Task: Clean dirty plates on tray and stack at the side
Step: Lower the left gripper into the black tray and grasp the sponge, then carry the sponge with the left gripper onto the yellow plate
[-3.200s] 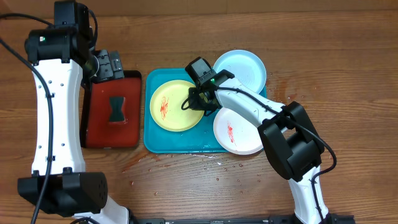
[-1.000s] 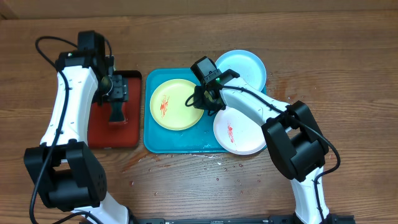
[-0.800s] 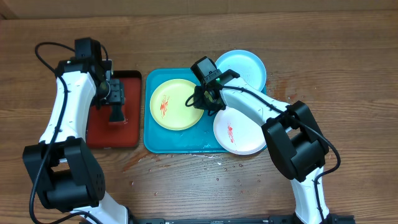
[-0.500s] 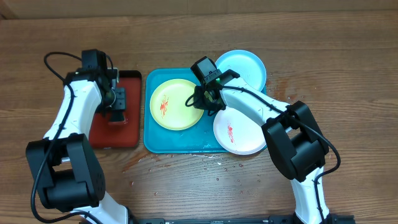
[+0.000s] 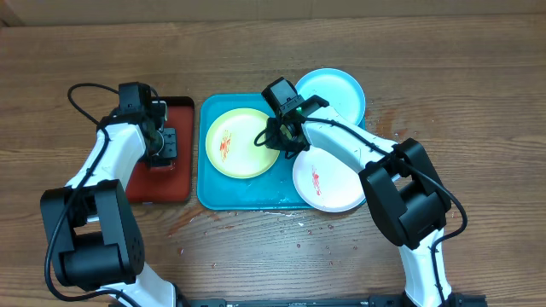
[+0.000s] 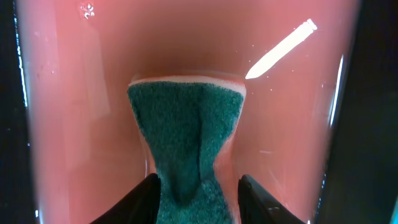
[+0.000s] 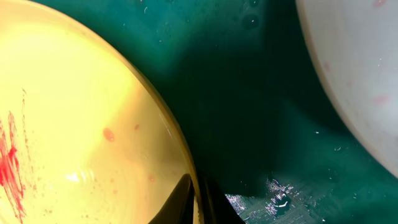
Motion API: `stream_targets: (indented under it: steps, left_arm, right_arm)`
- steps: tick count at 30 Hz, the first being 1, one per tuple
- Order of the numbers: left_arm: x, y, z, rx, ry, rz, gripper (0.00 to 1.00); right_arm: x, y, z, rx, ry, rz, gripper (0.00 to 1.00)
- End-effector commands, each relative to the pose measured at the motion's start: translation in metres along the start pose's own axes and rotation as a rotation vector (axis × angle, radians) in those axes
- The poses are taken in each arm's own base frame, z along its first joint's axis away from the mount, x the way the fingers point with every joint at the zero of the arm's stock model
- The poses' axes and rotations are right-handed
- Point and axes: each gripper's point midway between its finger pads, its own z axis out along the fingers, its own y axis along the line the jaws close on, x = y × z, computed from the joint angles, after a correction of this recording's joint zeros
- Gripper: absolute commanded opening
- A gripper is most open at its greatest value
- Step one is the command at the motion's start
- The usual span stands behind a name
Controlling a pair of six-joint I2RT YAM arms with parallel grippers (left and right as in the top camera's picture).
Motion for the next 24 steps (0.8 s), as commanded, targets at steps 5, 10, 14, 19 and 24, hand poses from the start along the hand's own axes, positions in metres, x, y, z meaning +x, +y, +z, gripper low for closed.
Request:
stream_targets:
  steps: [5, 10, 14, 19, 24]
  left_arm:
    - [-0.003, 0.001, 0.006, 0.002, -0.019, -0.044, 0.32]
    - [-0.008, 0.002, 0.007, -0.002, -0.038, -0.045, 0.28]
    - [-0.005, 0.002, 0.013, -0.001, -0.026, -0.044, 0.26]
    - [0.004, -0.001, 0.026, 0.005, 0.02, -0.04, 0.22]
    - [0.016, -0.002, 0.028, 0.007, 0.071, -0.036, 0.15]
  right_arm:
    - [0.005, -0.004, 0.001, 0.02, 0.0, -0.009, 0.08]
    - [0.005, -0.004, 0.001, 0.02, 0.001, -0.009, 0.07]
    - [0.005, -0.004, 0.001, 0.02, 0.0, -0.009, 0.07]
    - [0.005, -0.005, 0.001, 0.023, -0.002, -0.009, 0.07]
    - [0.004, -0.005, 0.0, 0.025, -0.005, -0.009, 0.07]
